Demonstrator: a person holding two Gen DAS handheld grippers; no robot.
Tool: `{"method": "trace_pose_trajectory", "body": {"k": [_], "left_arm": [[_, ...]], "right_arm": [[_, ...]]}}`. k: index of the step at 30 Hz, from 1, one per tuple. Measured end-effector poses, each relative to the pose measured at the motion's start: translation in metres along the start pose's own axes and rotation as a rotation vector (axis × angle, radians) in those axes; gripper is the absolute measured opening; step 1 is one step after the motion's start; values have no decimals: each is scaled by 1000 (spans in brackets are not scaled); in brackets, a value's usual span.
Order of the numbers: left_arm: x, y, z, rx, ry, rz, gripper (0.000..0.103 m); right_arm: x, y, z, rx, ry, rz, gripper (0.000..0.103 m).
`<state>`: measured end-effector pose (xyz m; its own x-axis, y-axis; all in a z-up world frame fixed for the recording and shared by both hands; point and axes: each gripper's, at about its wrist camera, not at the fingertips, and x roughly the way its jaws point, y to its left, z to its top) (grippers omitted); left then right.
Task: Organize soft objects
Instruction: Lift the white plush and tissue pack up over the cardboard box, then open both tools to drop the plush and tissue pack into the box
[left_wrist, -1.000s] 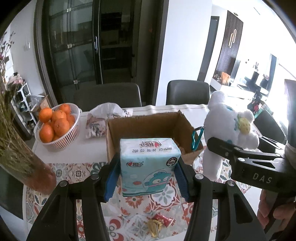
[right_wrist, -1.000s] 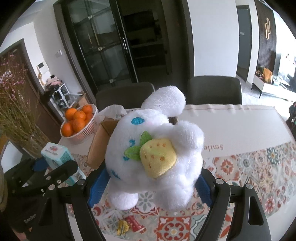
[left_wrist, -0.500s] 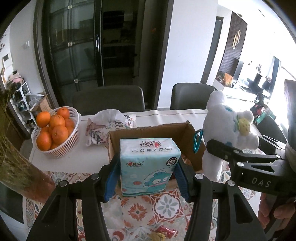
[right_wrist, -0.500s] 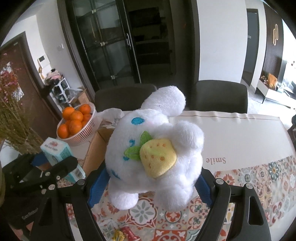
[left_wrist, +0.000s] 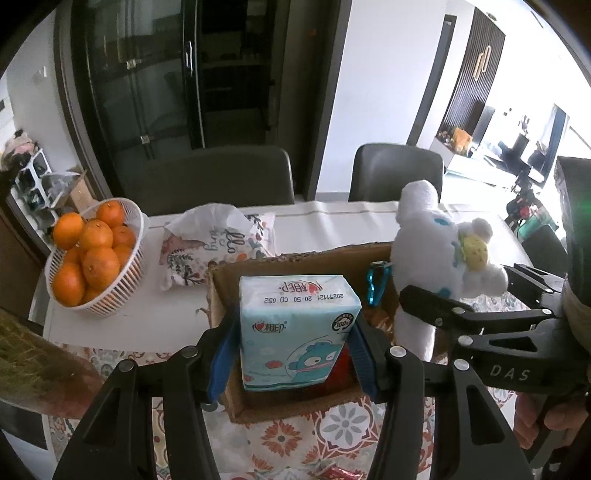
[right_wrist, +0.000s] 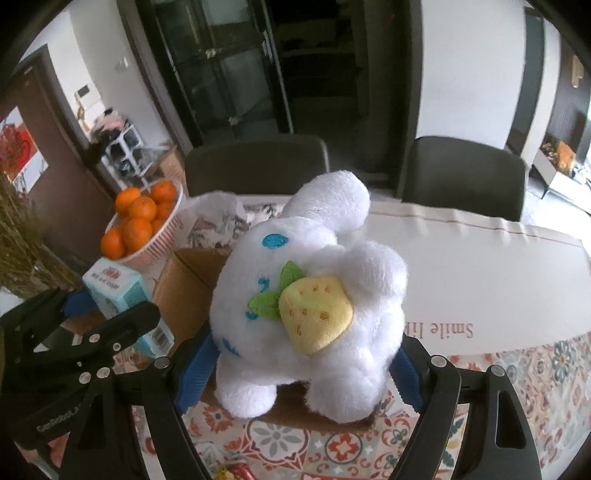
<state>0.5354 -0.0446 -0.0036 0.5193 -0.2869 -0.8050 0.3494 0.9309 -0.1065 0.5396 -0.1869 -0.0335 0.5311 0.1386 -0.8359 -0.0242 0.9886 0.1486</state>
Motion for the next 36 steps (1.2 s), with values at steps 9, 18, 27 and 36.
{"method": "trace_pose_trajectory", "body": {"k": [9, 18, 27, 36], "left_arm": [[34, 3, -2, 21, 95, -7, 55], [49, 9, -10, 24, 157, 11, 66], [42, 12, -13, 35, 143, 53, 71], [27, 15, -24, 4, 138, 67, 72]], "right_arm": [[39, -3, -6, -38, 122, 14, 83], [66, 2, -12, -70, 216, 37, 85], [76, 9, -16, -88, 256, 71, 86], [45, 10, -21, -84, 182, -40, 86]]}}
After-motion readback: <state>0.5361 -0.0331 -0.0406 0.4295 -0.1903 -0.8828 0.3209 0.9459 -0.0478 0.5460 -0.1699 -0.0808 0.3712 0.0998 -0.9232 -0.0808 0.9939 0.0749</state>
